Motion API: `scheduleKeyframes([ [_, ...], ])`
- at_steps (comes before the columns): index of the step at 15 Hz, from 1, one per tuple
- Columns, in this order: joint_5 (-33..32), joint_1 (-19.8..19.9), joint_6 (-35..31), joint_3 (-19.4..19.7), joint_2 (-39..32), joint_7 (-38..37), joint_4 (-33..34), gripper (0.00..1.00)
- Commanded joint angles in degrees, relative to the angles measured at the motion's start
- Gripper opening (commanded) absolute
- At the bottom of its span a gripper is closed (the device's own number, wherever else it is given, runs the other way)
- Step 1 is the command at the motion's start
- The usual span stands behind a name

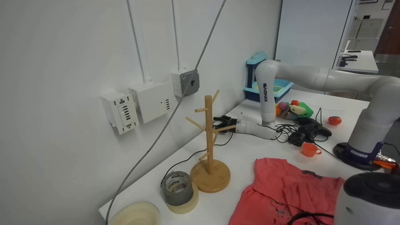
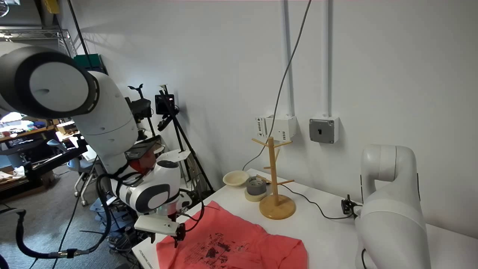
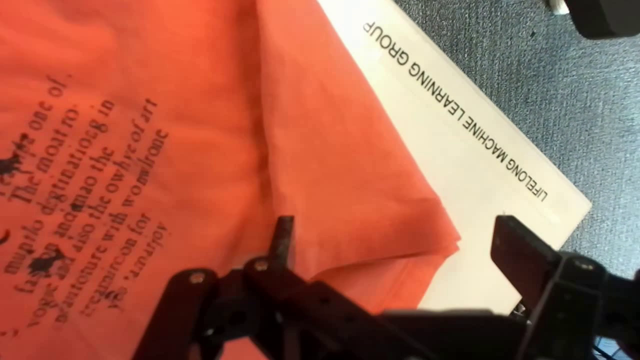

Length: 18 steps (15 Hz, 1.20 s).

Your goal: Unfold the T-shirt on the table.

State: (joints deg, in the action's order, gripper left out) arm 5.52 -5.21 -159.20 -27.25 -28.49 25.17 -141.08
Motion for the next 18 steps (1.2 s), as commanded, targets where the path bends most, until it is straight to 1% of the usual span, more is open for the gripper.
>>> scheduleKeyframes([
  [1, -2.38, 0.24, -2.60, 0.16, -2.14, 0.46, 0.52, 1.00],
  [6, -6.24, 0.01, -4.57, 0.23, -4.09, 0.68, 1.35, 1.00],
  [10, -8.69, -0.37, -4.32, 0.92, -4.61, 0.21, 2.25, 0.99],
  [15, -8.54, 0.51, -0.22, 0.66, -3.41, -0.15, 3.39, 0.99],
  [18, -8.30, 0.42, 1.59, 1.26, -3.71, -0.16, 4.44, 0.99],
])
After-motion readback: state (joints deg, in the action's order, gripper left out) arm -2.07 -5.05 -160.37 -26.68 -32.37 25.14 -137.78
